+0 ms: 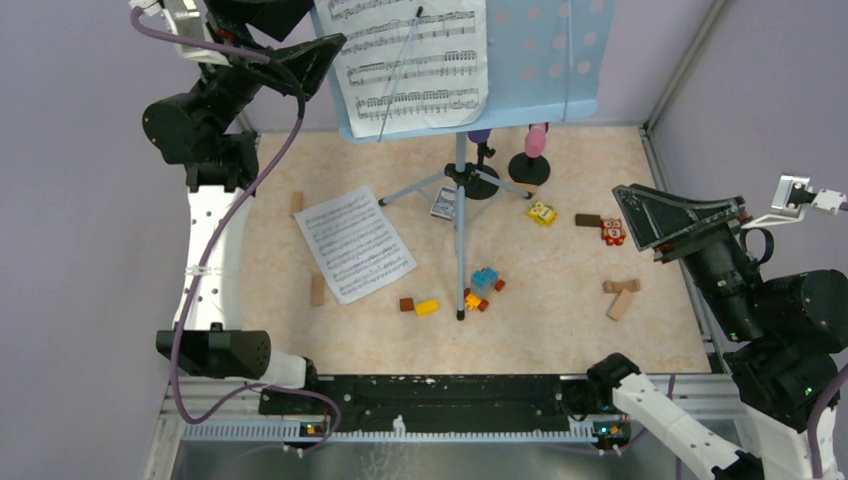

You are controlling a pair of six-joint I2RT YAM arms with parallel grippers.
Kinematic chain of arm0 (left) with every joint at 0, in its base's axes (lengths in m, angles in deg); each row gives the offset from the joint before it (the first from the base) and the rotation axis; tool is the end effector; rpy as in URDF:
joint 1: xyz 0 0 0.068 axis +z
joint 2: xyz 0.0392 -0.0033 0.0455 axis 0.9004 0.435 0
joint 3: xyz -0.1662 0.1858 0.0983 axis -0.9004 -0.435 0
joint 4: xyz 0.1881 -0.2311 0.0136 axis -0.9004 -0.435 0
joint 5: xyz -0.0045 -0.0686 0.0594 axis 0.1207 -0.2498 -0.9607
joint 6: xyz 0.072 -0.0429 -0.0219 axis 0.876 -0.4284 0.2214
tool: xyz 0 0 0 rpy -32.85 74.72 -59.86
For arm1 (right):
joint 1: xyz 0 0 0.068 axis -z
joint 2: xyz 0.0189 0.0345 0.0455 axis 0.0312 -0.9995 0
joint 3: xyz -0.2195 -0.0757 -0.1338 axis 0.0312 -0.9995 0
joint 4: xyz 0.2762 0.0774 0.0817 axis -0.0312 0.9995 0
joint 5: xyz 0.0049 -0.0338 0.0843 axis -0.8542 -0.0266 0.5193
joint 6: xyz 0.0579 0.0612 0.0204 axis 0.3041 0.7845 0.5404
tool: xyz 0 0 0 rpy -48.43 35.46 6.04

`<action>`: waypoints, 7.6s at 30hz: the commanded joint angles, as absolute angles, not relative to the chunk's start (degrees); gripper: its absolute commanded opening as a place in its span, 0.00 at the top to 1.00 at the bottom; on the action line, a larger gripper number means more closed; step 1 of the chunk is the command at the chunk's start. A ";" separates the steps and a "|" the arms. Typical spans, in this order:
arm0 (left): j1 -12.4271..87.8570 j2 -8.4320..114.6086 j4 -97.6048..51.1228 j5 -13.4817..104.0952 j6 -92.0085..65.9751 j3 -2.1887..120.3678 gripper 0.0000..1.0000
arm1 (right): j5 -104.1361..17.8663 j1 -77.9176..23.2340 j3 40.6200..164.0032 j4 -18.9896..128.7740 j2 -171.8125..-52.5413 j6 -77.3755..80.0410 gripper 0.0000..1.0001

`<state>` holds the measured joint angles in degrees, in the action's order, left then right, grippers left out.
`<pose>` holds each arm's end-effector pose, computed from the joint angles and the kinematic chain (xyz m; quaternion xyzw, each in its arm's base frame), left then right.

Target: Pack up the instrument practice props

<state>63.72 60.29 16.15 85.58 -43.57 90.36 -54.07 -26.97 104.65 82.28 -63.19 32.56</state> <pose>0.2881 -0.0599 0.6378 0.2956 0.3456 -0.4133 0.7889 0.0885 0.0434 0.5429 0.0708 0.5845 0.4307 0.6840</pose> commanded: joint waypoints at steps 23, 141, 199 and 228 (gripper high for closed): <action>56.44 58.75 -3.24 82.85 -31.72 92.78 0.53 | -44.43 -27.48 107.80 84.71 -69.61 23.20 0.41; 57.36 37.22 -46.40 31.65 -10.79 89.49 1.00 | -60.25 -51.48 135.43 46.10 -119.25 20.75 0.99; 69.91 43.08 -24.19 51.72 -35.60 24.91 1.00 | -63.93 -51.48 78.82 72.85 -67.76 20.46 0.56; 71.96 51.38 -29.24 45.11 -31.88 30.57 0.35 | -69.18 -51.48 75.15 82.44 -64.45 22.60 0.48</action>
<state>71.42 54.54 -27.32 47.39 -33.03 28.22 -66.57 -50.97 75.74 80.14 -66.23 21.50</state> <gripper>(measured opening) 0.594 0.507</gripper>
